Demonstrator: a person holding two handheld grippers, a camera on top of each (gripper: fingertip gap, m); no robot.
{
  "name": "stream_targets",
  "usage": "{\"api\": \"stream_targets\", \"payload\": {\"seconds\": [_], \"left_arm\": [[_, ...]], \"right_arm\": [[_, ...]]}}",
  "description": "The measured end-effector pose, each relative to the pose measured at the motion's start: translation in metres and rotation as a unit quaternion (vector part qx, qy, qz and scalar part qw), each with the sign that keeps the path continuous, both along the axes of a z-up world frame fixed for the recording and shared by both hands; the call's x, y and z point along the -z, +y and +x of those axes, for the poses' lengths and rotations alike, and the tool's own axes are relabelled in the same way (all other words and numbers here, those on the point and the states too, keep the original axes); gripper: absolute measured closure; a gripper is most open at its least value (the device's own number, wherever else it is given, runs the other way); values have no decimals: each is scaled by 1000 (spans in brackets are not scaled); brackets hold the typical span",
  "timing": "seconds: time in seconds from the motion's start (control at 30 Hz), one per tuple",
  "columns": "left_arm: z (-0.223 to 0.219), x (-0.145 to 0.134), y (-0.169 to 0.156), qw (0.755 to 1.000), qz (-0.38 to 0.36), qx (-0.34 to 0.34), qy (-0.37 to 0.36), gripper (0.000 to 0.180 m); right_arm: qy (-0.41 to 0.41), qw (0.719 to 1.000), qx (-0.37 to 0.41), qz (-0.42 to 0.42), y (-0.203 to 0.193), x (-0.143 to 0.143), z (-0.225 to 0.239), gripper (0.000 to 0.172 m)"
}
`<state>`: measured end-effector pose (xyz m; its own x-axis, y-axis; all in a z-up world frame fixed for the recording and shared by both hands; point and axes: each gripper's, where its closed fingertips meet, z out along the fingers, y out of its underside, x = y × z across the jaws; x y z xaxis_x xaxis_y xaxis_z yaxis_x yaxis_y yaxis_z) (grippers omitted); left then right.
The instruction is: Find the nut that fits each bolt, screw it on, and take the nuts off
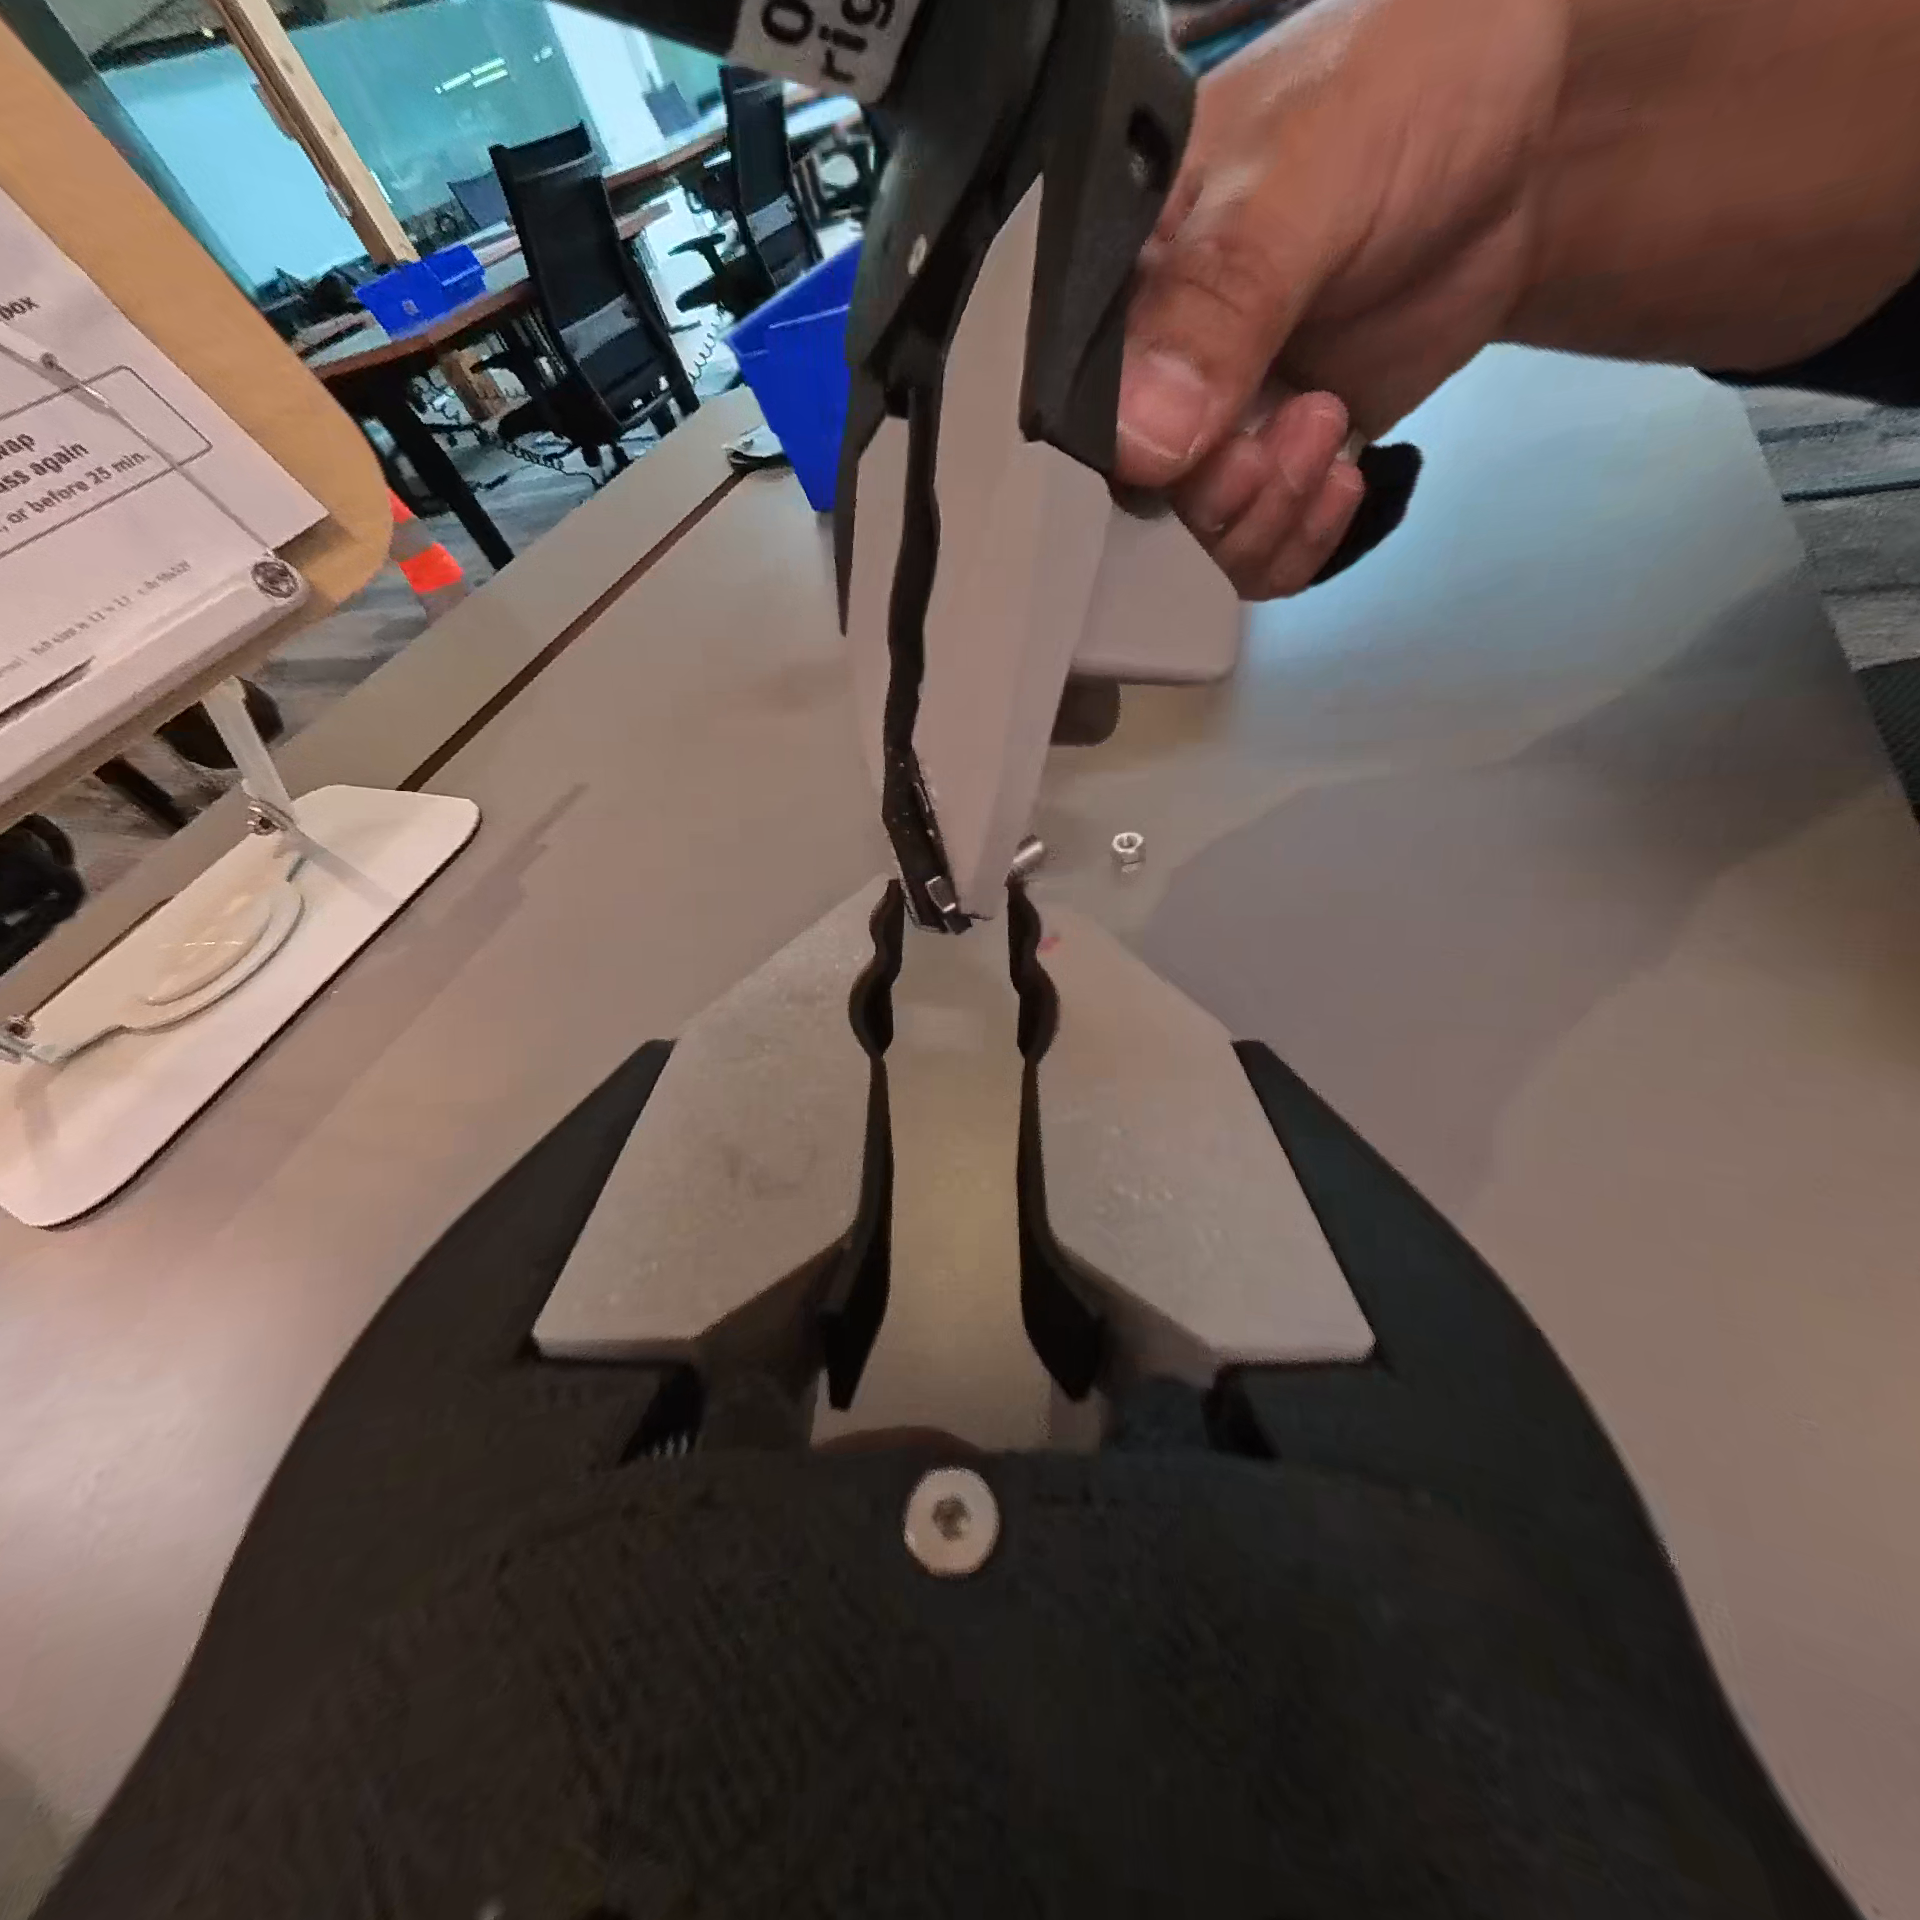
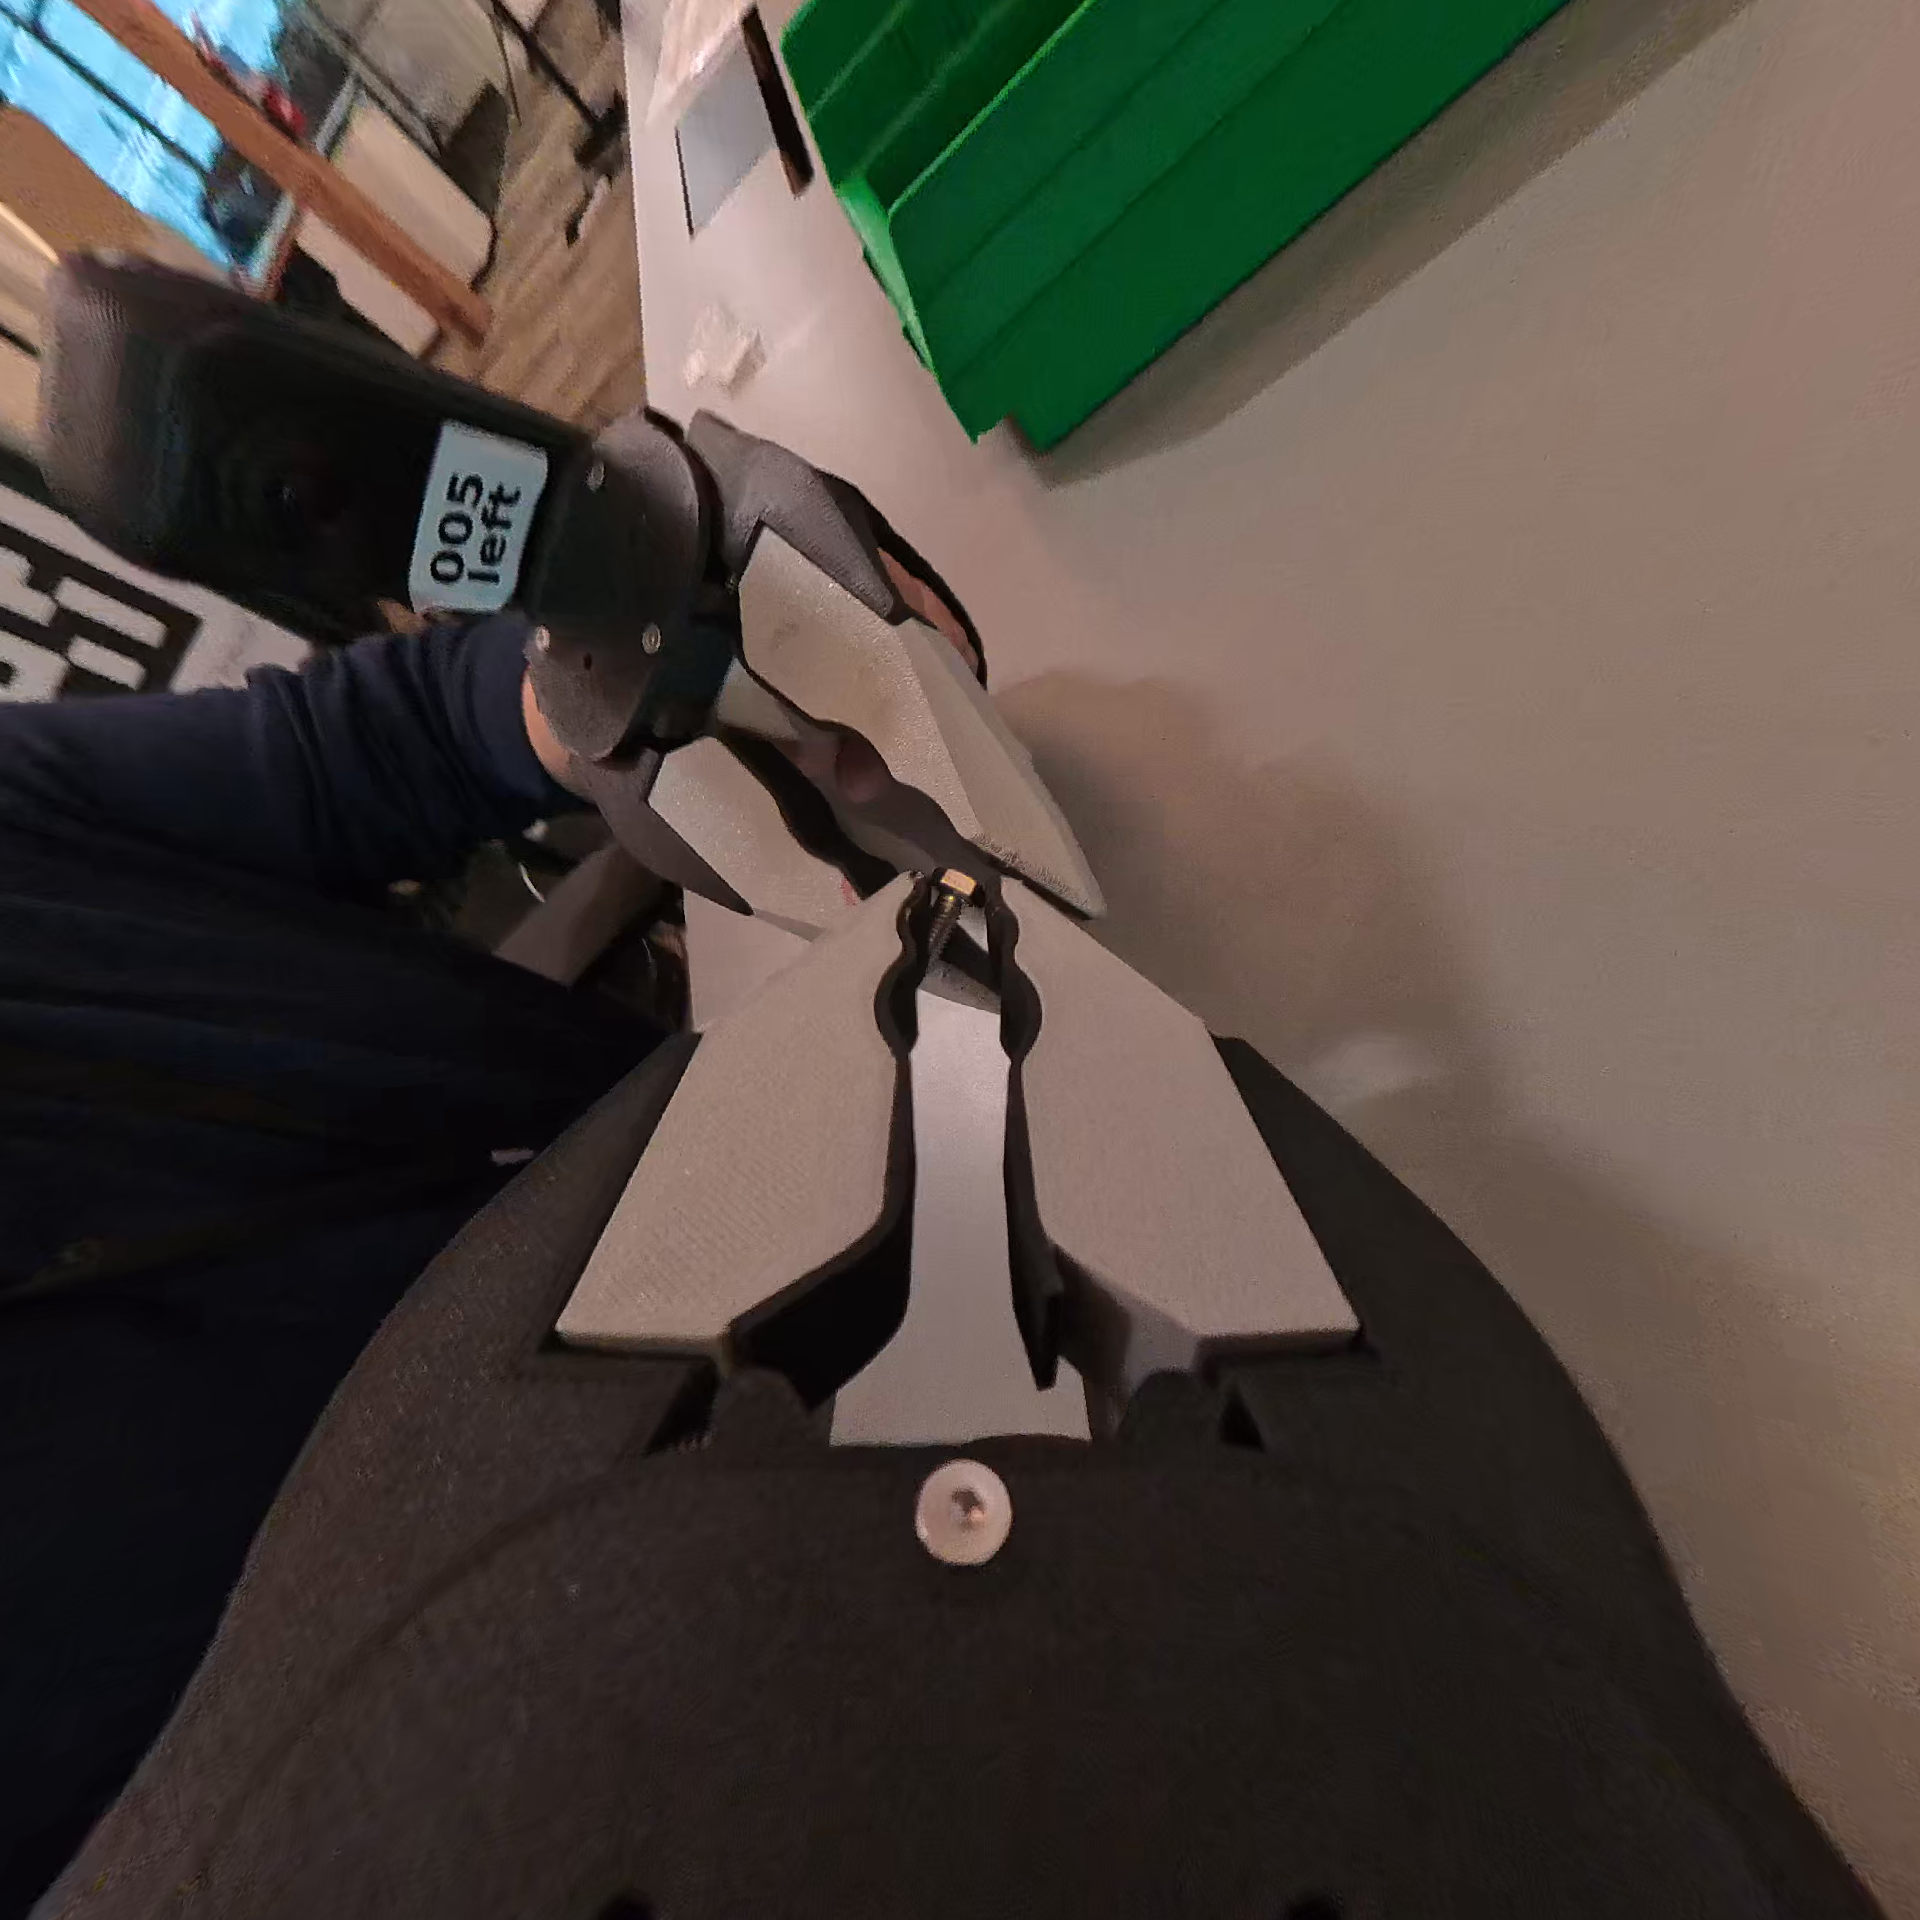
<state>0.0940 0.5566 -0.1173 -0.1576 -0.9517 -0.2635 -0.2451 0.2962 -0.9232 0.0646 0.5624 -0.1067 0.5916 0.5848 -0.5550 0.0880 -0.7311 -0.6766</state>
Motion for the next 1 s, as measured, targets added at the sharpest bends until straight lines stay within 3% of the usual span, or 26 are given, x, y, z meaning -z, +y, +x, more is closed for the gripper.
{"api": "stream_targets", "payload": {"seconds": [0.17,0.37,0.63,0.77,0.87,1.0], "left_arm": [[2,6,0,997,76,-20,-1,167],[5,15,5,993,111,-38,17,170],[3,22,12,995,78,-42,34,176],[4,46,14,991,85,-37,96,180],[0,66,20,984,79,-41,152,180],[-4,63,25,987,29,-46,153,178]], "right_arm": [[64,997,35,-22,-2,7,5,164],[73,995,69,-30,1,16,10,164],[73,992,105,-23,8,23,16,164],[35,993,108,-5,11,38,22,172],[15,993,115,14,12,37,35,161],[-30,991,120,44,9,37,53,156]]}}
